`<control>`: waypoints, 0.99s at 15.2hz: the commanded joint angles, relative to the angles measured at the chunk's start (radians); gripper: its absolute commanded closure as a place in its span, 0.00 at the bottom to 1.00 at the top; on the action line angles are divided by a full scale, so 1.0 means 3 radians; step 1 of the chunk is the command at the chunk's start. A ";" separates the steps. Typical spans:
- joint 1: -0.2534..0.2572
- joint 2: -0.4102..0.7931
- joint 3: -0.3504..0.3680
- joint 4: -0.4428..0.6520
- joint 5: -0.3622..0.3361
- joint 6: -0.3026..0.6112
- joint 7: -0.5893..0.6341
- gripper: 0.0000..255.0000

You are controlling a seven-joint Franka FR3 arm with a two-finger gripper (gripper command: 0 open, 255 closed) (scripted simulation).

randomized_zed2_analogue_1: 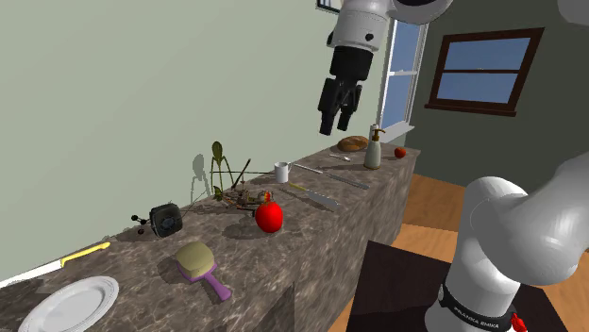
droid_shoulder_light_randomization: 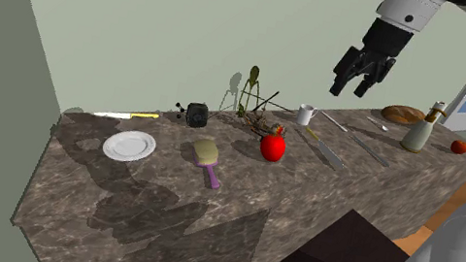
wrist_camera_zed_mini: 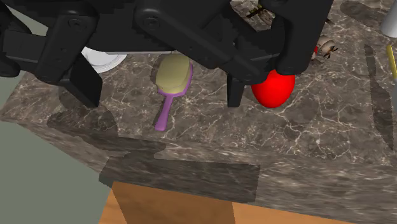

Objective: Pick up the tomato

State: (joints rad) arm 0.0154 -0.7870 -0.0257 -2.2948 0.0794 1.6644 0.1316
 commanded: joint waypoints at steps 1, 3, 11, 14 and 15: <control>0.0000 0.0000 0.0000 0.0000 0.0000 0.0000 0.0000 0.00; -0.0010 0.0217 -0.0059 0.0025 -0.0041 0.0119 -0.0090 0.00; -0.0042 0.1165 -0.0276 0.0278 -0.0155 0.0528 -0.0433 0.00; -0.0054 0.1544 -0.0347 0.0437 -0.0173 0.0645 -0.0557 0.00; -0.0058 0.1672 -0.0369 0.0497 -0.0176 0.0678 -0.0598 0.00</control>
State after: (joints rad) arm 0.0003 -0.3272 -0.1271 -2.1587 0.0286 1.8501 -0.0316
